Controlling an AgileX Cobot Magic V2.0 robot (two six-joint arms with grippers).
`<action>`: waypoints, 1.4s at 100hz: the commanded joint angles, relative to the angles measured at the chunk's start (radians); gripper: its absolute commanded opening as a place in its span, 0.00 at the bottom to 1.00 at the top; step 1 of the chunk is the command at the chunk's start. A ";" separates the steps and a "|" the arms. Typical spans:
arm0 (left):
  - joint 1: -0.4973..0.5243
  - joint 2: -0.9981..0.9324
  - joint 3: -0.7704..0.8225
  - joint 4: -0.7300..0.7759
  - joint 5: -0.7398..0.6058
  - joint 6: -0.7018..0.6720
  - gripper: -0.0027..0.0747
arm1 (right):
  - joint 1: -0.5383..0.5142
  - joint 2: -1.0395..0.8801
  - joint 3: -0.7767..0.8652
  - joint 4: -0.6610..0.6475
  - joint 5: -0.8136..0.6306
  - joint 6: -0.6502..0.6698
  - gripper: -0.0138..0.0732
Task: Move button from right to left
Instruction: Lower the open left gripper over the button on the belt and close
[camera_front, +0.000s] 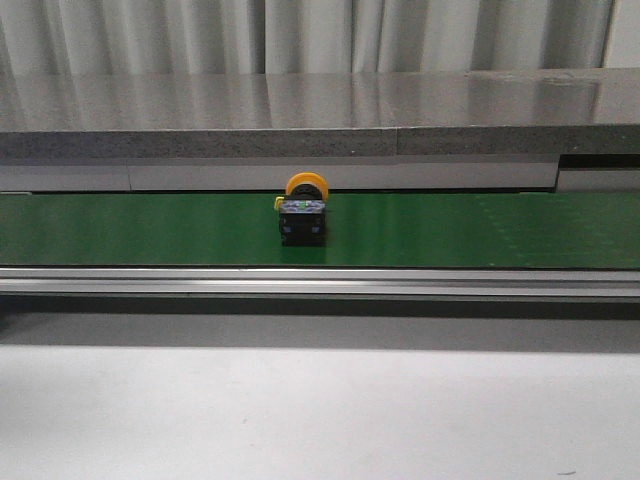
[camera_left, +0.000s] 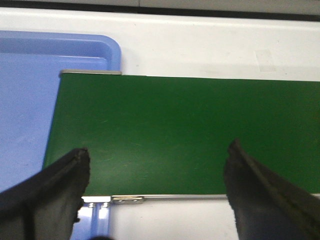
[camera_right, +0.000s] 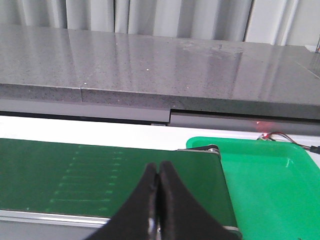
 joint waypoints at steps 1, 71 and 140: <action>-0.043 0.057 -0.094 -0.022 -0.010 -0.016 0.72 | -0.001 0.009 -0.026 0.005 -0.073 0.002 0.08; -0.364 0.613 -0.666 0.159 0.366 -0.298 0.72 | -0.001 0.009 -0.026 0.005 -0.074 0.002 0.08; -0.364 0.723 -0.710 0.096 0.457 -0.325 0.72 | -0.001 0.009 -0.026 0.005 -0.074 0.002 0.08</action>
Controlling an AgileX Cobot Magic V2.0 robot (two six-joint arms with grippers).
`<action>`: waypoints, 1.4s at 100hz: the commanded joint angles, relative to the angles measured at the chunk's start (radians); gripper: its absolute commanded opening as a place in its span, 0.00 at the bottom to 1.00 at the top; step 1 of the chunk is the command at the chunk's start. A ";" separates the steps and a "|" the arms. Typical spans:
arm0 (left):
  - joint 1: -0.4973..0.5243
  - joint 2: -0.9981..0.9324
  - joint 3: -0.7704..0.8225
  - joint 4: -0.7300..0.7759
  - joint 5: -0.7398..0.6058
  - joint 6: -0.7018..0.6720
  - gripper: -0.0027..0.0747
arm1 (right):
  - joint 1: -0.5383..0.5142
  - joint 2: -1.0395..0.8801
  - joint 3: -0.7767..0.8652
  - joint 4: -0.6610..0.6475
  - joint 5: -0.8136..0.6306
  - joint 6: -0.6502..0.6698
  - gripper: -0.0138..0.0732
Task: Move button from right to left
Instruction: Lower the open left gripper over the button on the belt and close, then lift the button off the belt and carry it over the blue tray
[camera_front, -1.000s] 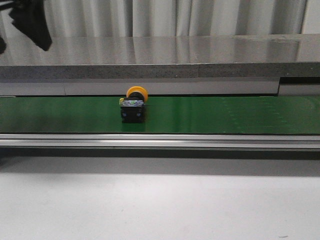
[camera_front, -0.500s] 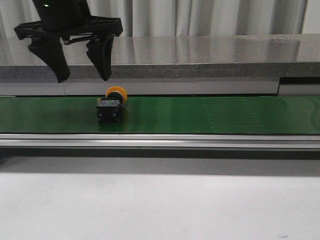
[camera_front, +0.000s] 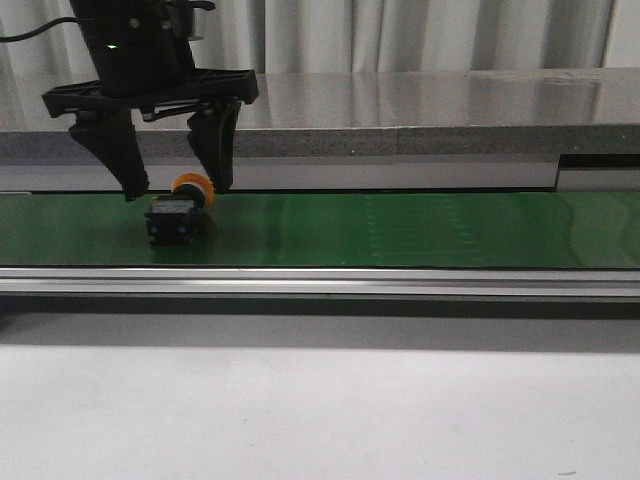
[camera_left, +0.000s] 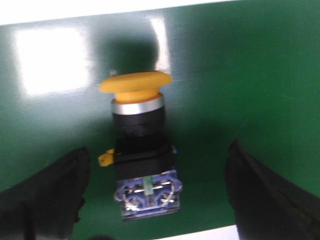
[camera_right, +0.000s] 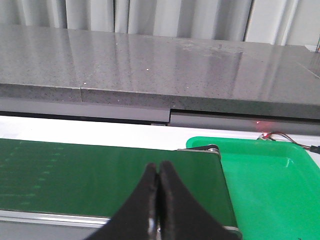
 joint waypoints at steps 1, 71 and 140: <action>-0.008 -0.033 -0.032 -0.001 -0.001 -0.017 0.72 | -0.001 0.009 -0.026 0.005 -0.074 0.002 0.08; -0.006 -0.001 -0.038 0.000 0.000 -0.017 0.23 | -0.001 0.009 -0.026 0.005 -0.074 0.002 0.08; 0.358 -0.139 -0.026 -0.001 0.068 0.290 0.23 | -0.001 0.009 -0.026 0.005 -0.075 0.002 0.08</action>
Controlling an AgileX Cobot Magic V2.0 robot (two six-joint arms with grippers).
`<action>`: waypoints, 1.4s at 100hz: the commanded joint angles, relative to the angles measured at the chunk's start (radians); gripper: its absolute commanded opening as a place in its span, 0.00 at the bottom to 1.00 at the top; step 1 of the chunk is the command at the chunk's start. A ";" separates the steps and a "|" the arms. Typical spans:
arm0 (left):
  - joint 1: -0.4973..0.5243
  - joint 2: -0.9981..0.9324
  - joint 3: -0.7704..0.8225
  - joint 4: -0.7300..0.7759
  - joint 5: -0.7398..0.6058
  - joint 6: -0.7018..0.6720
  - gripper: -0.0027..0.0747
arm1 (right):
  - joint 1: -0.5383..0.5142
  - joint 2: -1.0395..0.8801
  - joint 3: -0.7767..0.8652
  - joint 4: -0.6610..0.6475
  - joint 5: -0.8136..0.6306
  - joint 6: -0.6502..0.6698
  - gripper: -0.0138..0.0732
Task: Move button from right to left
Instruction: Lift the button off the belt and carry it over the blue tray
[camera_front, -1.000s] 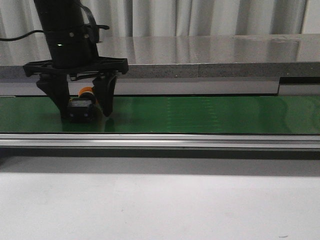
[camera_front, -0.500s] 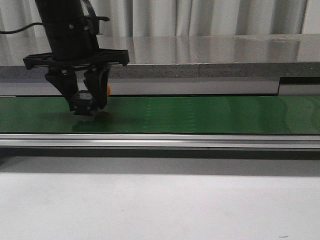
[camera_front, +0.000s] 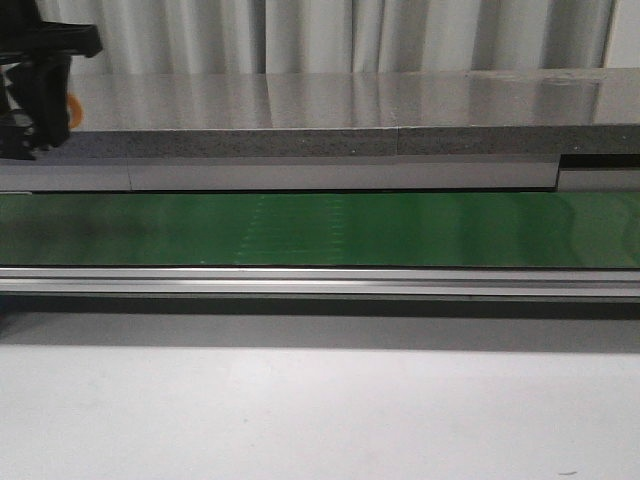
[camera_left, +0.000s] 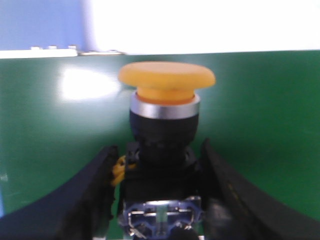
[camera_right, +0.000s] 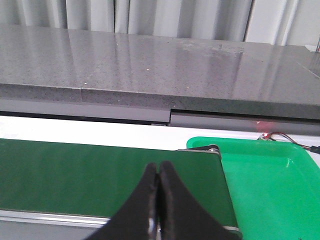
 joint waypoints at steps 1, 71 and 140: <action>0.049 -0.059 -0.018 -0.025 0.006 0.074 0.23 | -0.001 0.009 -0.026 0.005 -0.075 0.001 0.08; 0.453 -0.056 0.136 -0.086 -0.089 0.218 0.23 | -0.001 0.009 -0.026 0.005 -0.075 0.001 0.08; 0.489 -0.017 0.283 -0.094 -0.326 0.398 0.23 | -0.001 0.009 -0.026 0.005 -0.075 0.001 0.08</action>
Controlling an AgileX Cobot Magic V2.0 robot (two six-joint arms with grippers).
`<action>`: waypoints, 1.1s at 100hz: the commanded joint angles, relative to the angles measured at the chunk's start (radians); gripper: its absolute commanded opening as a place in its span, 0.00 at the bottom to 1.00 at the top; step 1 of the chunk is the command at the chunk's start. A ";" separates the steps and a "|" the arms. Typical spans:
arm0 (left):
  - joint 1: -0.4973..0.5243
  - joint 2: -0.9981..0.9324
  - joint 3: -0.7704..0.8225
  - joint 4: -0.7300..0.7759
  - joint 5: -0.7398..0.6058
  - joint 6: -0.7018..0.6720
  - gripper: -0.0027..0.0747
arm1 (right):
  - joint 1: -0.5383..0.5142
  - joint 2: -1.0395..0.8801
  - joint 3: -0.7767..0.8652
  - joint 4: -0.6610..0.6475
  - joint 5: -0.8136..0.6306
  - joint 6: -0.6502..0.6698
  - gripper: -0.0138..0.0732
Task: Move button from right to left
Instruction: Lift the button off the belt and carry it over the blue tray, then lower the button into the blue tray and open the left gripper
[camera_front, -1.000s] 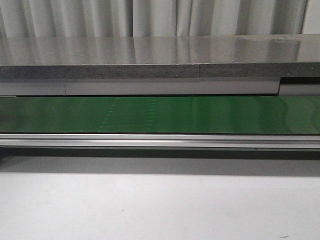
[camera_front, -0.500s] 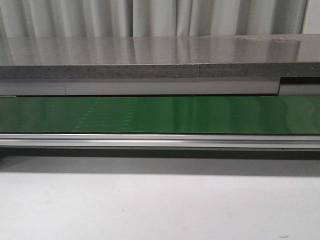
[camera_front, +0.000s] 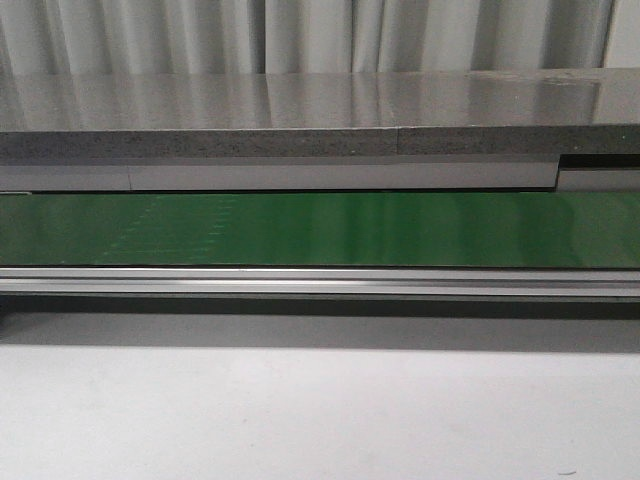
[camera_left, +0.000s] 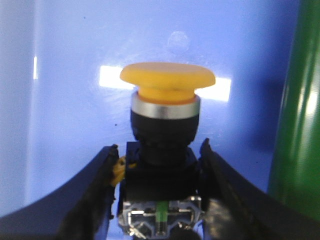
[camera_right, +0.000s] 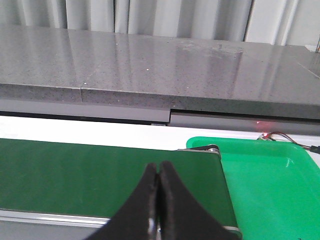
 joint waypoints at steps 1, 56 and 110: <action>0.004 -0.023 -0.019 -0.024 -0.029 0.003 0.23 | -0.001 0.009 -0.026 0.005 -0.075 0.001 0.08; 0.004 0.032 -0.019 -0.026 -0.010 0.000 0.67 | -0.001 0.009 -0.026 0.005 -0.076 0.001 0.08; 0.004 -0.083 -0.070 -0.091 -0.017 -0.027 0.07 | -0.001 0.009 -0.026 0.005 -0.076 0.001 0.08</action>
